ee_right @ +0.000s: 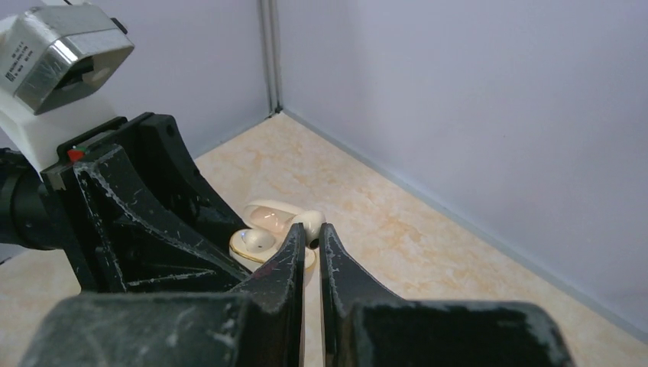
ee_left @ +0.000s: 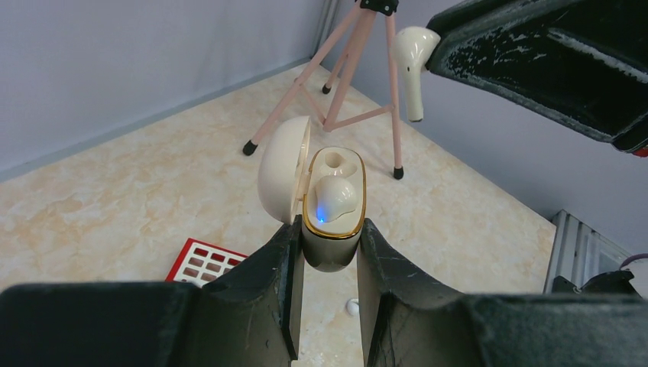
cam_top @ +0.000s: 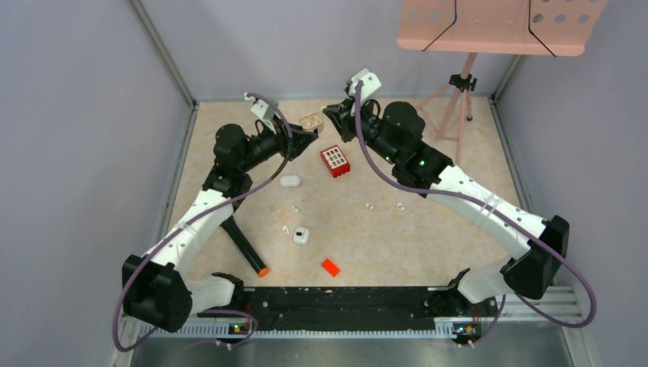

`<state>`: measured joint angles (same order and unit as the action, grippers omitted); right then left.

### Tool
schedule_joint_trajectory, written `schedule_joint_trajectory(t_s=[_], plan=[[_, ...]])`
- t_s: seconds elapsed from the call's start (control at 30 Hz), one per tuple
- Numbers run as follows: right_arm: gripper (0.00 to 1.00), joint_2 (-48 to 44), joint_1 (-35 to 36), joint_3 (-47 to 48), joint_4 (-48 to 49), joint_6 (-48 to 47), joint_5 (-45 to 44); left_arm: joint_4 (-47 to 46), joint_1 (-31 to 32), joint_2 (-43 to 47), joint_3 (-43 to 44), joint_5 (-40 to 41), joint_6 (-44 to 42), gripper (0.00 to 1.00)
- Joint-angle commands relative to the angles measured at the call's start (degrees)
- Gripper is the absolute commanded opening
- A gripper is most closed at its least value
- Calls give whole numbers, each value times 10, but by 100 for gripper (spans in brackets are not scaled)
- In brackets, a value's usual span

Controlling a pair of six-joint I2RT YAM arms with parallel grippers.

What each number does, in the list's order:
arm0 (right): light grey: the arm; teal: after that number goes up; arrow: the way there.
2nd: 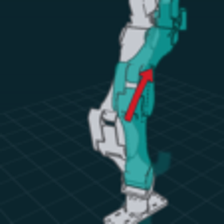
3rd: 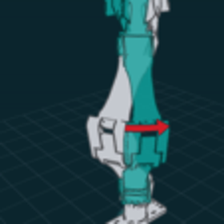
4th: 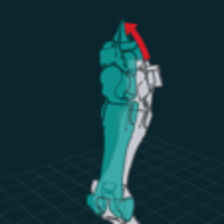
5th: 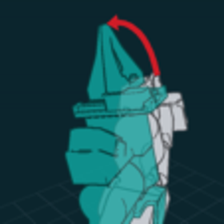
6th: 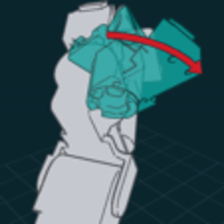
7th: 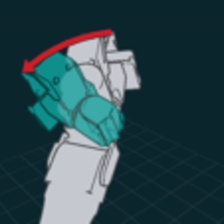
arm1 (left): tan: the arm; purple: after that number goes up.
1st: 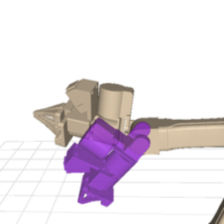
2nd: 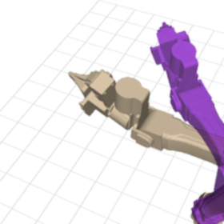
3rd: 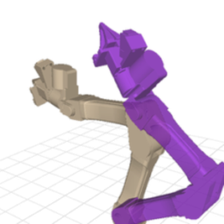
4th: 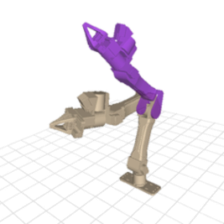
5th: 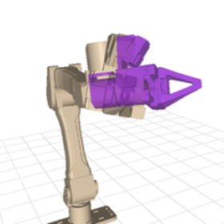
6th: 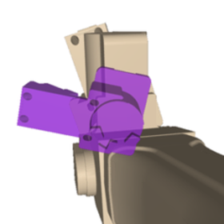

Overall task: Insert the wireless bluetooth earbuds into the charging case
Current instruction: Pick up the earbud from the center of the board, then place the earbud in the charging case.

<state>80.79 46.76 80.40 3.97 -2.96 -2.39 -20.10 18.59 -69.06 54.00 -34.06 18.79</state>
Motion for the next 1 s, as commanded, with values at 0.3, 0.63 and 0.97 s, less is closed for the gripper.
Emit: schedule_joint_trajectory(t_s=[0.3,0.63,0.97], plan=[[0,-7,25,-11,77,-63,-39,-31,2,26,23,-44,29,0],[0,-18,41,-40,93,-90,-40,-34,1,30,27,-29,57,0],[0,-19,55,-60,112,-123,-52,-33,1,31,27,-27,59,0]])
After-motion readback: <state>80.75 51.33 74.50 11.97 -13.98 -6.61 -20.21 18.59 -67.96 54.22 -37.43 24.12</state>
